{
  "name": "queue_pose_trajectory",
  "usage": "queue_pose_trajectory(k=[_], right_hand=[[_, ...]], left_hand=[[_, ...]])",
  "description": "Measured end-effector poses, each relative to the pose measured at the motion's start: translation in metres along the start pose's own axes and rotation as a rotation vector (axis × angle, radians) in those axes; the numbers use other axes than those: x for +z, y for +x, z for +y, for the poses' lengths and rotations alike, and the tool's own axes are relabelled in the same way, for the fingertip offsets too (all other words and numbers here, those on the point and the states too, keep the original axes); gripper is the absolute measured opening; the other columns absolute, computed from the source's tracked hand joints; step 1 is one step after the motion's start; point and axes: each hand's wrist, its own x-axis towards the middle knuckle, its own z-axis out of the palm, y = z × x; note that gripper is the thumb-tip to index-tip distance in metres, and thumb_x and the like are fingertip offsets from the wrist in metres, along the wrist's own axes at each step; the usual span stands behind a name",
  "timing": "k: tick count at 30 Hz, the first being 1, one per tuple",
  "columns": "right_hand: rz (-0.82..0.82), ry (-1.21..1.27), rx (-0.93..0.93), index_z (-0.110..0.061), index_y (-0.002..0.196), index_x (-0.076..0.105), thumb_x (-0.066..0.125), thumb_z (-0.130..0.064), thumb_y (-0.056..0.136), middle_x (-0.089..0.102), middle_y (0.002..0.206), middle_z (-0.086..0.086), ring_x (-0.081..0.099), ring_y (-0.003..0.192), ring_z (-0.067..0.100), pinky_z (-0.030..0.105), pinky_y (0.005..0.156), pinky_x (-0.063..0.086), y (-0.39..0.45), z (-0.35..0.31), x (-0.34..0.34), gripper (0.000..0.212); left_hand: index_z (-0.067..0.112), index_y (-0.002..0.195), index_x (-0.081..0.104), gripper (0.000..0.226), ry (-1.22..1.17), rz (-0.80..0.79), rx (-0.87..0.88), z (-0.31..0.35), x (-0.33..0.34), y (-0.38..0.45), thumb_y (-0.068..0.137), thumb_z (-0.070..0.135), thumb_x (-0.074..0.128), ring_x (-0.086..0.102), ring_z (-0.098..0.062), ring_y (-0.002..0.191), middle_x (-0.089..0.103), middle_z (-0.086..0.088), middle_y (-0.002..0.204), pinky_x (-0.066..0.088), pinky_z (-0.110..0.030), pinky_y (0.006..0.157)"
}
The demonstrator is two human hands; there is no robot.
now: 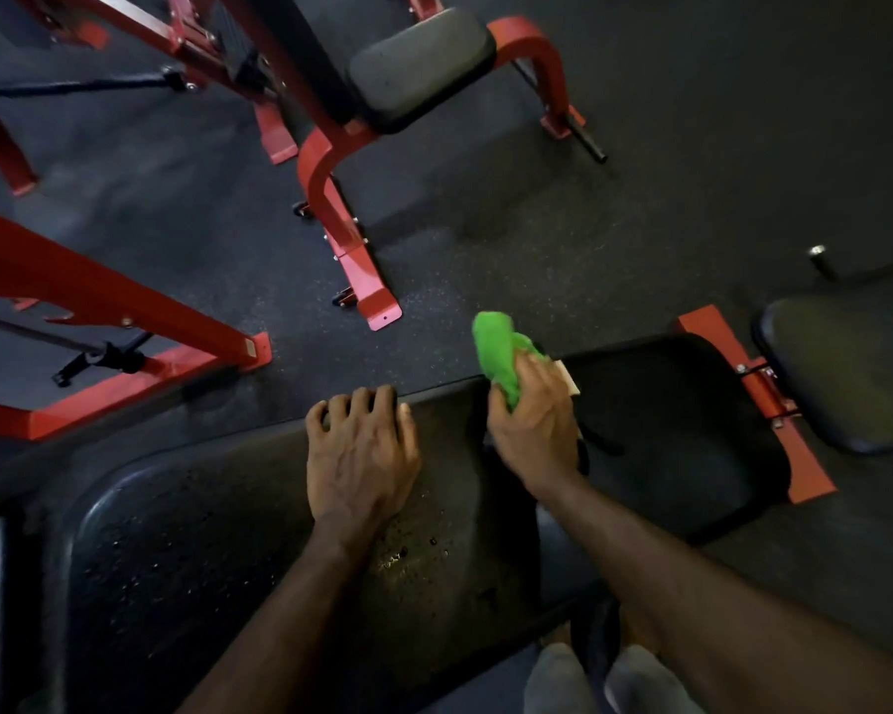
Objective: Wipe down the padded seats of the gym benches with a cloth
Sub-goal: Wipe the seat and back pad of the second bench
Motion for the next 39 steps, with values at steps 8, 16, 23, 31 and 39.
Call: queue_pose_trajectory(k=[8,16,23,31,39], right_hand=[[-0.116,-0.027,-0.100,-0.011,0.132,0.063,0.052,-0.040,0.088,0.066,0.132,0.009,0.060,0.123,0.030,0.052,0.112,0.043,0.017,0.015,-0.010,0.054],[-0.144,0.045,-0.510,-0.003,0.139,0.059,0.062,-0.024,0.089,0.061,0.142,0.015,0.058,0.132,0.033,0.051,0.115,0.042,-0.002,0.014,-0.006,0.054],[-0.208,0.079,-0.377,-0.012,0.149,0.052,0.056,-0.029,0.089,0.055,0.150,0.012,0.048,0.143,0.027,0.046,0.122,0.034,-0.032,-0.007,-0.001,0.062],[-0.098,0.029,-0.064,-0.007,0.144,0.054,0.050,-0.034,0.088,0.057,0.146,0.016,0.050,0.139,0.035,0.050,0.119,0.037,-0.022,-0.020,-0.001,0.062],[-0.046,0.020,0.063,-0.009,0.150,0.050,0.048,-0.039,0.090,0.050,0.154,0.012,0.043,0.146,0.033,0.044,0.123,0.031,-0.022,0.012,-0.013,0.067]], left_hand=[[0.027,0.126,0.053,0.040,-0.020,-0.017,-0.008,0.002,-0.001,0.001,0.106,0.049,0.026,0.055,-0.018,0.106,0.059,-0.001,0.118,0.039,-0.042,0.102],[0.026,0.116,0.056,0.039,-0.015,0.002,-0.023,0.006,-0.004,0.002,0.105,0.047,0.025,0.056,-0.021,0.102,0.061,-0.002,0.113,0.040,-0.044,0.100],[0.026,0.120,0.054,0.041,-0.021,-0.009,-0.014,0.005,-0.004,0.002,0.105,0.048,0.023,0.055,-0.020,0.105,0.059,-0.002,0.116,0.039,-0.044,0.102],[0.027,0.123,0.054,0.044,-0.018,-0.007,-0.017,0.004,-0.004,0.003,0.104,0.049,0.021,0.055,-0.019,0.105,0.060,0.000,0.116,0.039,-0.042,0.102],[0.028,0.124,0.054,0.040,-0.017,0.013,-0.011,0.002,0.003,0.004,0.107,0.049,0.025,0.055,-0.017,0.104,0.060,0.000,0.115,0.039,-0.041,0.100]])
